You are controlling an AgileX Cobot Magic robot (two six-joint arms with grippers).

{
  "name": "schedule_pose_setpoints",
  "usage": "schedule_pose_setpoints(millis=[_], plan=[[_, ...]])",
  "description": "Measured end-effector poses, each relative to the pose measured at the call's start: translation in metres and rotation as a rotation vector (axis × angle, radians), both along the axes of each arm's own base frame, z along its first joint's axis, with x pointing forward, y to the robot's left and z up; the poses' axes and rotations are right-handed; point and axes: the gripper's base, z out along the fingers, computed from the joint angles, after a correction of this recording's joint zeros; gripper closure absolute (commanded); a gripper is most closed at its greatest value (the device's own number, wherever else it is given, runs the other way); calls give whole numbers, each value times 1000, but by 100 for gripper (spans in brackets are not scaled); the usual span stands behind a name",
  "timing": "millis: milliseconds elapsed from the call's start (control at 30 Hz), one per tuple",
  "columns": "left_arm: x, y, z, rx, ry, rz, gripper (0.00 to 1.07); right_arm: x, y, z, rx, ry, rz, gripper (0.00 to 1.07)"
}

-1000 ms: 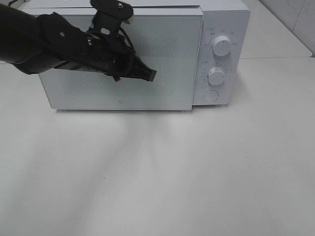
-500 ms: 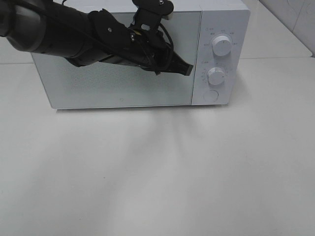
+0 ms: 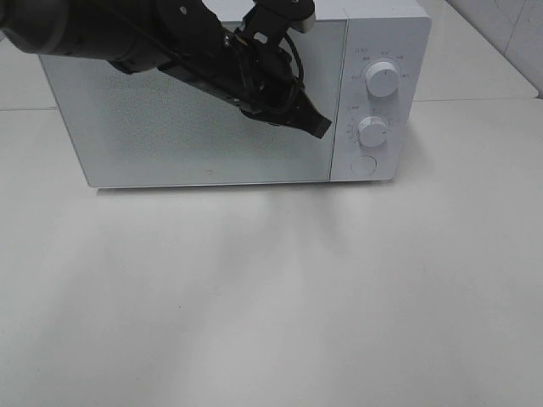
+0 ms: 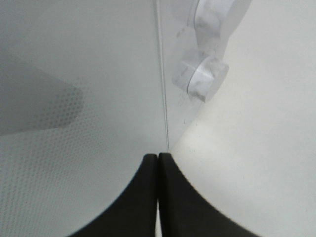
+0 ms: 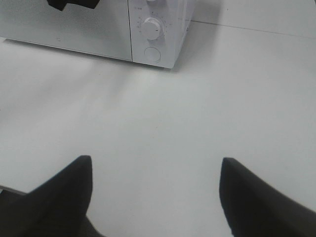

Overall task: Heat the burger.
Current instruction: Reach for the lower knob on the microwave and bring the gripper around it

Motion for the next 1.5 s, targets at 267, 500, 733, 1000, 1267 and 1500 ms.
schedule_pose_setpoints(millis=[267, 500, 733, 1000, 1267, 1500], plan=[[-26, 17, 29, 121, 150, -95, 106, 0, 0, 0, 0, 0, 0, 39], [-52, 44, 66, 228, 275, -16, 106, 0, 0, 0, 0, 0, 0, 39], [-73, 72, 91, 351, 381, 130, 106, 0, 0, 0, 0, 0, 0, 39], [-82, 92, 107, 439, 374, 219, 106, 0, 0, 0, 0, 0, 0, 39], [-80, 143, 138, 342, 351, 371, 106, 0, 0, 0, 0, 0, 0, 39], [-93, 214, 144, 286, 385, 570, 106, 0, 0, 0, 0, 0, 0, 39]])
